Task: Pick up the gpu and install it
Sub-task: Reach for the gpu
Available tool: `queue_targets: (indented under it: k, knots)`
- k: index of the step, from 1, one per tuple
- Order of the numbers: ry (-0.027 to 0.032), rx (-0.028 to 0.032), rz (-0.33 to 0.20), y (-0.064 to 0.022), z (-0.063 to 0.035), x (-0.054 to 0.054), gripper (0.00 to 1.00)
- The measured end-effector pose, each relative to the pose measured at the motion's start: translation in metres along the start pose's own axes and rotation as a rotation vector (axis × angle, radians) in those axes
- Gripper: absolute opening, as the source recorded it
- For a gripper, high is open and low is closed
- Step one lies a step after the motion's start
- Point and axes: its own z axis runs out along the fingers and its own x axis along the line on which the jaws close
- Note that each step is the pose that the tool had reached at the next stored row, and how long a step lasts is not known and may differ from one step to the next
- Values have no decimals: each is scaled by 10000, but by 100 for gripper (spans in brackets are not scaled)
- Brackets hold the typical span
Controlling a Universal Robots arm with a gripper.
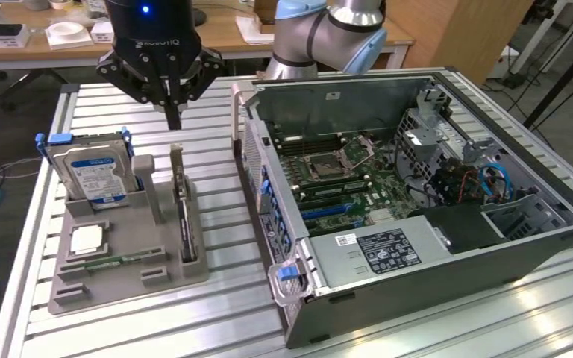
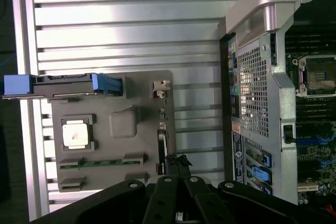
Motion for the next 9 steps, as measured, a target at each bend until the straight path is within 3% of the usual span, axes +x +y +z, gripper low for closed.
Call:
queue_targets:
  k: [9]
  knots:
    - [1,0,1,-17,-1,6,11]
